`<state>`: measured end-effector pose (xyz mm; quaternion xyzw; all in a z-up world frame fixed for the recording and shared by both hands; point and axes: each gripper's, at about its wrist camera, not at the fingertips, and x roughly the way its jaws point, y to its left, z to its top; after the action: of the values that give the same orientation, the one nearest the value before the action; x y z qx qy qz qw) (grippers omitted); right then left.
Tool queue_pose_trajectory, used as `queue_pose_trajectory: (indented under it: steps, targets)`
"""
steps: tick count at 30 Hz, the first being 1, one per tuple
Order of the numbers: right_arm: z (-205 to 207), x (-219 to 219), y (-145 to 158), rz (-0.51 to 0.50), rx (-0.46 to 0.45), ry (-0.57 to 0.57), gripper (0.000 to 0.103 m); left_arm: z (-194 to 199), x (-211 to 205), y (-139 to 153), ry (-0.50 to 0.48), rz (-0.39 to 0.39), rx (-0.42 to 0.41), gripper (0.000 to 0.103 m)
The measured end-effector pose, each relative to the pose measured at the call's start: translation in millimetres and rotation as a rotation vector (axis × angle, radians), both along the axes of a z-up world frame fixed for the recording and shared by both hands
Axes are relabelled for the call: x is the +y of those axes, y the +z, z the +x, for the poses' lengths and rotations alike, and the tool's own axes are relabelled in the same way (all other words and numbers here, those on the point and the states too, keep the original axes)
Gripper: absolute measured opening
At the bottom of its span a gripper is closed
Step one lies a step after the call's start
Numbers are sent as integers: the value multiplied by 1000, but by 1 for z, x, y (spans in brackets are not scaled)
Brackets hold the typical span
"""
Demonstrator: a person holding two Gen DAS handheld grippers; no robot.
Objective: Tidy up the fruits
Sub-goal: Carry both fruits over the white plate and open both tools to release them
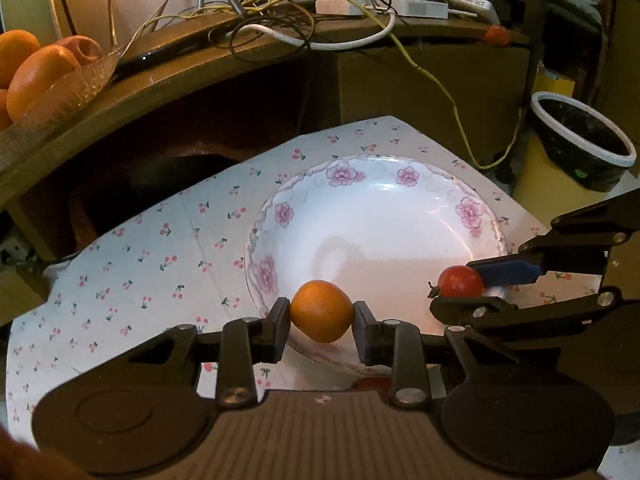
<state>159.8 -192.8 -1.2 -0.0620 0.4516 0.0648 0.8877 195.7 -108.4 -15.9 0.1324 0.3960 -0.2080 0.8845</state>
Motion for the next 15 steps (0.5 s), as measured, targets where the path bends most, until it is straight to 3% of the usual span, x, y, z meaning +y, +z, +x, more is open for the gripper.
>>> queue_pose_trajectory:
  steps: [15]
  targets:
    - [17, -10, -9, 27, 3, -15, 32, 14, 1, -3, 17, -37, 32, 38]
